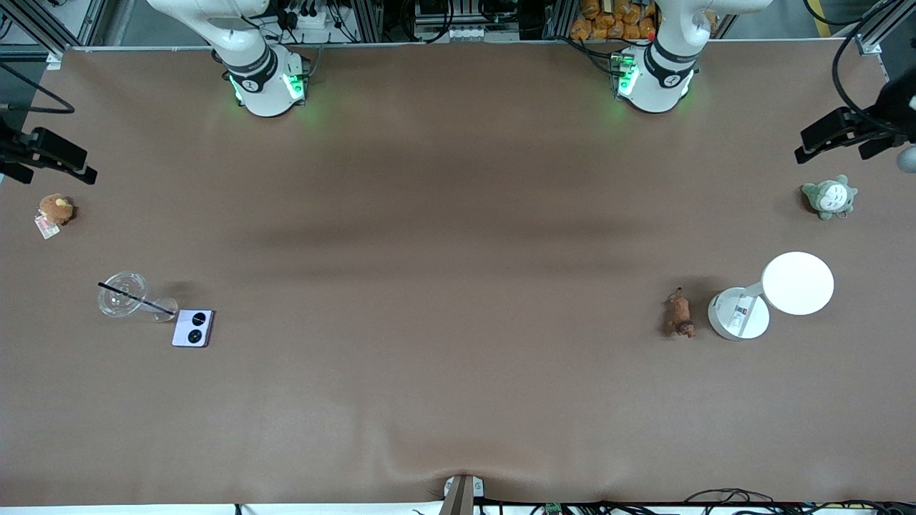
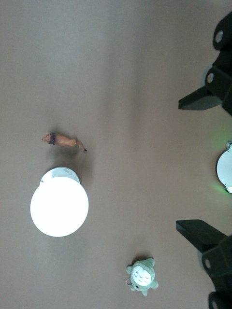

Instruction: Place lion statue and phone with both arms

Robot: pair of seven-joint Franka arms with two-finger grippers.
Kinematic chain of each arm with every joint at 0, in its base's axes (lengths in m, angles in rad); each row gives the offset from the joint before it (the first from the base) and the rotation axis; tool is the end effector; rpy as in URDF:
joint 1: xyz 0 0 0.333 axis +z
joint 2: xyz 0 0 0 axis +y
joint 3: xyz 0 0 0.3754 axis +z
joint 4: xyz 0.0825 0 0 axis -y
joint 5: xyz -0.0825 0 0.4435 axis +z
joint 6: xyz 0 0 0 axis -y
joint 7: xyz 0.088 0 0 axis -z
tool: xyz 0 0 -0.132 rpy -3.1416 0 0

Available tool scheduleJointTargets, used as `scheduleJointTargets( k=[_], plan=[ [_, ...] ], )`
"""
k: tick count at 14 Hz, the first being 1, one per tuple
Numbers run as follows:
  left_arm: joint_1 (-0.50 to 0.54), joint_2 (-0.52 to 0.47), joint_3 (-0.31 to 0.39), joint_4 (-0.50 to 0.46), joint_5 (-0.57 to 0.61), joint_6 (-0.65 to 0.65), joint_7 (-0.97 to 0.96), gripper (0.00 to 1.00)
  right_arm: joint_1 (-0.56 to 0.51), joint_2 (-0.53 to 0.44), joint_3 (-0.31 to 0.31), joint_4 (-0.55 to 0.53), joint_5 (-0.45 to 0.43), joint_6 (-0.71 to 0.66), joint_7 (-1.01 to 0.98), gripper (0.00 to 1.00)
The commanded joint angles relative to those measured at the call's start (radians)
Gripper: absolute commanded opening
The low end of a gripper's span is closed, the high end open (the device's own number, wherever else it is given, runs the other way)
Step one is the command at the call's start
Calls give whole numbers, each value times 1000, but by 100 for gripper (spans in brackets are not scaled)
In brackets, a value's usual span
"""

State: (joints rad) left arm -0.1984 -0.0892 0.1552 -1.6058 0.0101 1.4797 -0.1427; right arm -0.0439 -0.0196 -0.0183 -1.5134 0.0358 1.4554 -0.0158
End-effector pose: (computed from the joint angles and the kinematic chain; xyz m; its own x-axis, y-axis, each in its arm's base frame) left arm 0.5703 -0.0187 0.6848 0.9943 0.0992 -0.0381 0.0992 -0.9951 -0.0017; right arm 0.5930 -0.0320 0.6911 0.9984 -0.0422 -0.0377 -0.0436 -0.9984 -0.0366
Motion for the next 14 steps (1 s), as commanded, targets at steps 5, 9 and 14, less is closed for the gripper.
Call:
scheduleJointTargets(
  k=[5,9,14],
  plan=[
    [-9,-1,-29,3,34,-15,-32,100,4,-36,0,-51,-10,10,17,100],
    [-4,5,-28,17,36,-16,-32,100,2,-31,0,-51,-11,5,17,100],
    [-12,6,-28,18,36,-16,-34,100,1,-30,0,-50,-11,2,17,100]
  ],
)
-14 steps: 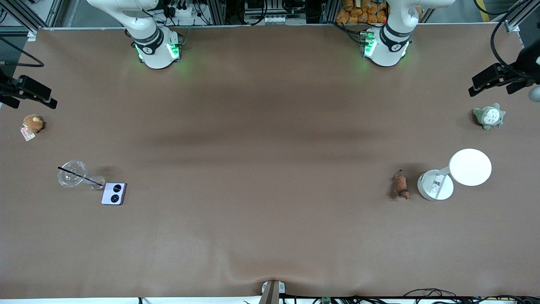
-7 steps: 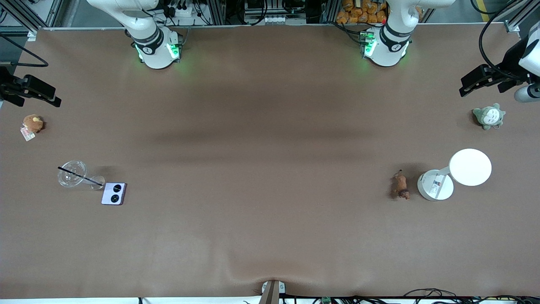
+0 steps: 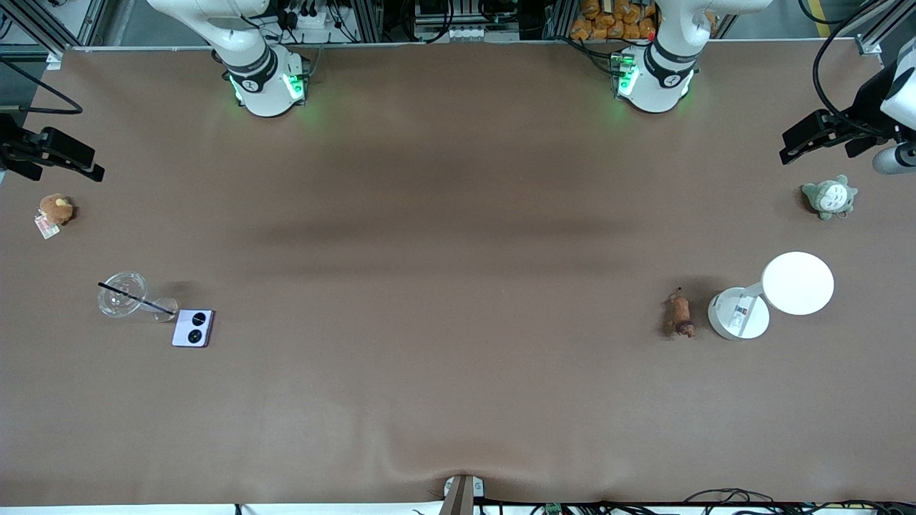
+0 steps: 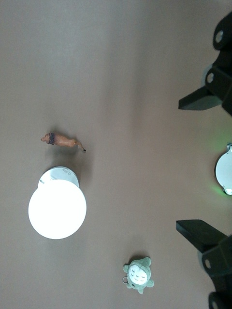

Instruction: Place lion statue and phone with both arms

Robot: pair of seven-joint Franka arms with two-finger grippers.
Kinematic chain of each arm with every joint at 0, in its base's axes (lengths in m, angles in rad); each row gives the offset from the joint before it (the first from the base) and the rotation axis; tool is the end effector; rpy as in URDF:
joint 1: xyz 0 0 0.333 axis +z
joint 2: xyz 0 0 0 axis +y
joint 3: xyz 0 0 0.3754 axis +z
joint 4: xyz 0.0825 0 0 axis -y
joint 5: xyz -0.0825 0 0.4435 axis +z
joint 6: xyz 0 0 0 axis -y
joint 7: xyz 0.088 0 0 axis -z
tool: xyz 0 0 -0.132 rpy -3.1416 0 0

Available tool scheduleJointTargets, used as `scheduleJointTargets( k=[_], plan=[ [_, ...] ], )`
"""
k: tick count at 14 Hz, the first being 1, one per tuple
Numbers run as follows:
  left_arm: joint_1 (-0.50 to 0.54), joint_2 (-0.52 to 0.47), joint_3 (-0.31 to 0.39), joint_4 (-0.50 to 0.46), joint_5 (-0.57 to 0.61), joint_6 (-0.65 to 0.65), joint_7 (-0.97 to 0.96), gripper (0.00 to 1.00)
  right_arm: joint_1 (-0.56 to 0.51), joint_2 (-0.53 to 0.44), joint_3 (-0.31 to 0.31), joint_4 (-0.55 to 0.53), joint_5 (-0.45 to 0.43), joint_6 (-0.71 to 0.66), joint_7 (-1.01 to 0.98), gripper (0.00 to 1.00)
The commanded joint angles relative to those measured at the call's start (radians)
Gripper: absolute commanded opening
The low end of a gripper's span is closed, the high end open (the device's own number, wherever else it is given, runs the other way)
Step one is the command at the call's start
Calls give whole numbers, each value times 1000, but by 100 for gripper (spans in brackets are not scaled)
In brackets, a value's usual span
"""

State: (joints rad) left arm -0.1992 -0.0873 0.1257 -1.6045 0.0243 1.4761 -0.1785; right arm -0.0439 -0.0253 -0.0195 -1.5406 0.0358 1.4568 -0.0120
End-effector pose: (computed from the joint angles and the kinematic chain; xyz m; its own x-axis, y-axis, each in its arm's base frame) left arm 0.5696 -0.0350 0.6844 0.9936 0.1062 -0.0387 0.1055 -0.9942 -0.0205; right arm 0.5905 -0.0326 0.6805 0.9972 -0.0472 -0.0580 -0.0494 -0.9981 -0.0369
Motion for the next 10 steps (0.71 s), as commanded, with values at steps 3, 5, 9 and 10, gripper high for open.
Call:
scheduleJointTargets(
  k=[3,5,9,10],
  plan=[
    [-11,3,0,17,22,-13,2,100,-1,-24,0,-24,-11,1,12,100],
    [-11,3,-1,17,22,-13,2,100,-7,-22,0,-23,-11,2,11,100],
    [-9,1,-1,21,22,-14,5,100,-1,-22,0,-24,-11,7,14,100],
    [-9,1,-3,21,22,-14,5,100,-1,-22,0,-26,-11,7,14,100]
  ],
)
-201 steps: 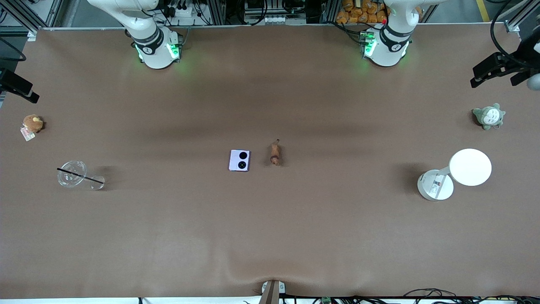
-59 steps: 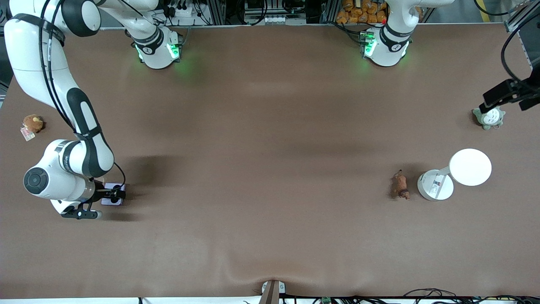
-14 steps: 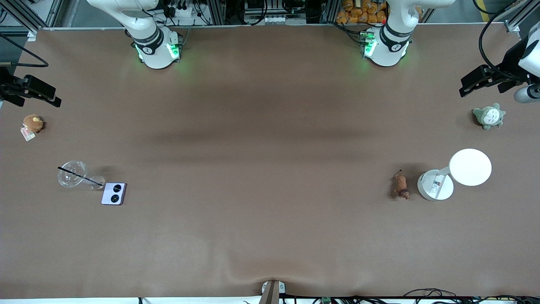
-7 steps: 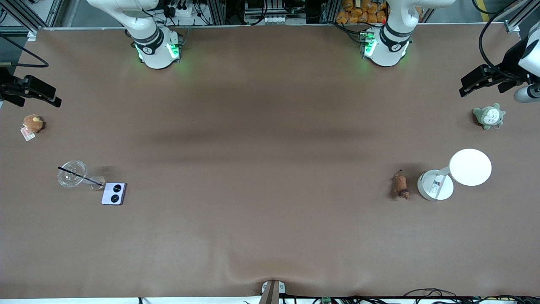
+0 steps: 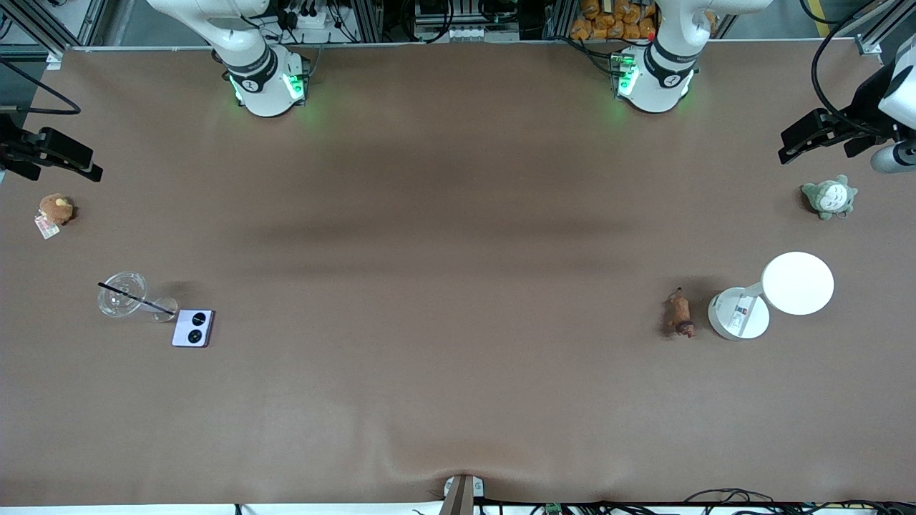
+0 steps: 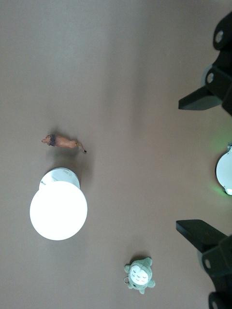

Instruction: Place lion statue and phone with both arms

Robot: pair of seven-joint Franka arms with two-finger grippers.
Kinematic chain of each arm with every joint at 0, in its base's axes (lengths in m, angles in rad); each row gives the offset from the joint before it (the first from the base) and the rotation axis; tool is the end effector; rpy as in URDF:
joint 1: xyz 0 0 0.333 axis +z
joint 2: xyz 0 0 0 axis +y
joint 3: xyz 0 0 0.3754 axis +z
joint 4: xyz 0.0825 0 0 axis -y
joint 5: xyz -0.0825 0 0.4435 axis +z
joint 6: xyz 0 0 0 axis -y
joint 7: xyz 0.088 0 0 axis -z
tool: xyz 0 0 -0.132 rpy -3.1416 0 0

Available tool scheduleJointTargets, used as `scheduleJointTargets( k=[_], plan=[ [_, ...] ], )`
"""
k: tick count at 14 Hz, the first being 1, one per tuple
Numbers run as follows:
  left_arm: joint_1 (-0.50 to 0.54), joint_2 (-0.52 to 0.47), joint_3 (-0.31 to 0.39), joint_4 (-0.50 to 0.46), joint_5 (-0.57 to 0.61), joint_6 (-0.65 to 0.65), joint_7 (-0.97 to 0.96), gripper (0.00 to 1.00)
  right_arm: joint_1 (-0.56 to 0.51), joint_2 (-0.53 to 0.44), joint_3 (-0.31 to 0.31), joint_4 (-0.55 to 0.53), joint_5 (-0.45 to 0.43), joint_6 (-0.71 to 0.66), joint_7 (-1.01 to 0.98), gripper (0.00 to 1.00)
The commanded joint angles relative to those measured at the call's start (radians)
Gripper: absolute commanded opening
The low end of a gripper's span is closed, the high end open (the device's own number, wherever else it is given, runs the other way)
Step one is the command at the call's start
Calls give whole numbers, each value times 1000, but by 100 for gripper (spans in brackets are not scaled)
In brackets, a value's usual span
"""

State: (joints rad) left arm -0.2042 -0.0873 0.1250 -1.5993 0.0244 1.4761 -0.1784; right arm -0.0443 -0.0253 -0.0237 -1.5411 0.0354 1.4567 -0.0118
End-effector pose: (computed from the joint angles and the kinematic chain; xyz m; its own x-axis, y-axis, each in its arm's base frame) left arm 0.5696 -0.0382 0.6871 0.9944 0.1005 -0.0336 0.0999 -0.9948 -0.0198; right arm 0.5903 -0.0354 0.6802 0.9969 -0.0520 -0.0586 -0.0542 -0.9979 -0.0366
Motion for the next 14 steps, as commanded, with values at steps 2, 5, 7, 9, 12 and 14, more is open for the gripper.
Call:
scheduleJointTargets(
  k=[2,5,7,9,12,14],
  plan=[
    [-6,3,-1,24,20,-14,7,100,-3,-18,4,-25,-11,7,13,100],
    [-4,18,-1,42,20,-14,7,100,-5,-19,4,-25,-11,-1,13,100],
    [-6,26,-1,44,20,-14,7,100,4,-22,5,-24,4,-36,36,100],
    [-6,27,-1,44,20,-14,7,100,27,-21,8,-33,1,-41,67,100],
    [37,27,-46,41,9,-14,10,100,-2,-21,-1,-39,-11,-24,49,100],
    [139,26,-138,41,8,-14,10,100,0,-19,-1,-44,-9,-15,55,100]
  ],
)
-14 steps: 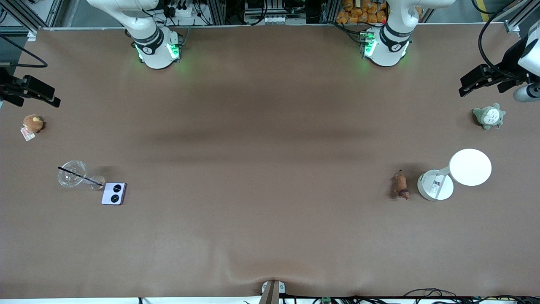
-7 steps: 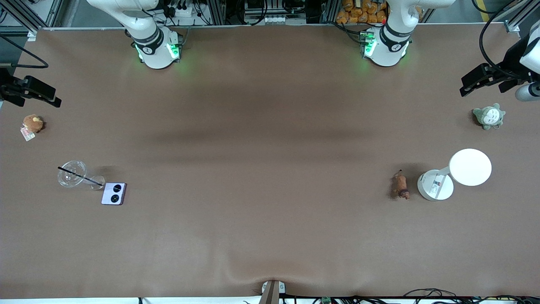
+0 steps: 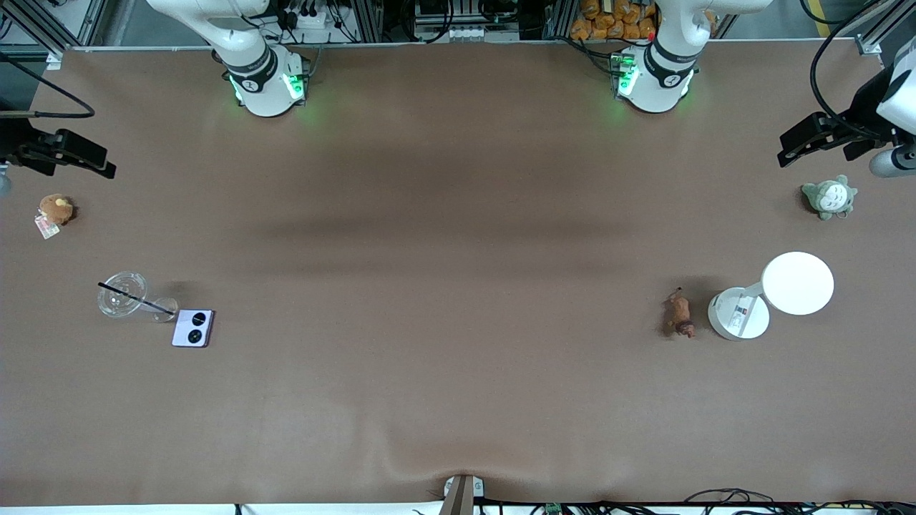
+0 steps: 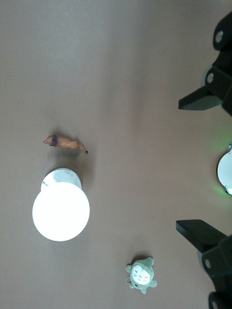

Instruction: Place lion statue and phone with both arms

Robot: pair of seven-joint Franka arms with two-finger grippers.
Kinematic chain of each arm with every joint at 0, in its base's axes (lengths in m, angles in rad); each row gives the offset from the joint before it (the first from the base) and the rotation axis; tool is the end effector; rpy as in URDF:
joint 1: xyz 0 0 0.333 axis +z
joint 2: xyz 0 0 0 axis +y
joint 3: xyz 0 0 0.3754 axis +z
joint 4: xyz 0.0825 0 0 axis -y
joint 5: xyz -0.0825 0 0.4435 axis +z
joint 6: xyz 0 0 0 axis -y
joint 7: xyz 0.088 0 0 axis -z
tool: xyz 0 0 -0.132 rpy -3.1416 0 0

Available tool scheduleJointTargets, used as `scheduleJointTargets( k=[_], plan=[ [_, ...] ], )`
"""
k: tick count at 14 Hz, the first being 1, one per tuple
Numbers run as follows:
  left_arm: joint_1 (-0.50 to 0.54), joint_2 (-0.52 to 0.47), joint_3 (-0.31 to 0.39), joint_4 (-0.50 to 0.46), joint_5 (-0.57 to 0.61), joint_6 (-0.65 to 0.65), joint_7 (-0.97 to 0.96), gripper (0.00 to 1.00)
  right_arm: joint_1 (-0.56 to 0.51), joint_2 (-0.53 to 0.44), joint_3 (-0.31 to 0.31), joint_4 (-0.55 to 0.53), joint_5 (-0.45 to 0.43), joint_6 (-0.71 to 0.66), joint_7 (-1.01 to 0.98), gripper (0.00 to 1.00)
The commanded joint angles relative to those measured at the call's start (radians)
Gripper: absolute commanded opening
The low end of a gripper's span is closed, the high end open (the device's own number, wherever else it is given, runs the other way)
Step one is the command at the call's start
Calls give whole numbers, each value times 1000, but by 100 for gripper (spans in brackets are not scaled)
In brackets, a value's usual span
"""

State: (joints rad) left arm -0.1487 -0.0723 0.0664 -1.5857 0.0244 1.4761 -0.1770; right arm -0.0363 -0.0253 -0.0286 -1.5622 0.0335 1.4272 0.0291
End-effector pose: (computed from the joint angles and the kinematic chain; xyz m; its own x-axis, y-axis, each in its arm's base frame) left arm 0.5747 -0.0424 0.6859 0.9948 0.0965 -0.0334 0.0957 -0.9951 -0.0258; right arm 0.5855 -0.0335 0.6671 0.9899 -0.0886 -0.1104 -0.0925 -0.9952 -0.0310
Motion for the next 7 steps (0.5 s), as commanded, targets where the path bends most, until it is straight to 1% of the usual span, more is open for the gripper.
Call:
scheduleJointTargets(
  k=[1,3,7],
  plan=[
    [125,11,-117,26,9,-14,8,100,-8,-19,4,-25,-7,27,14,100],
    [213,11,-216,27,11,-14,4,100,-10,-19,6,-32,-6,33,14,100],
    [222,12,-227,27,16,-14,7,100,-7,-19,7,-33,-4,30,25,100]
  ],
)
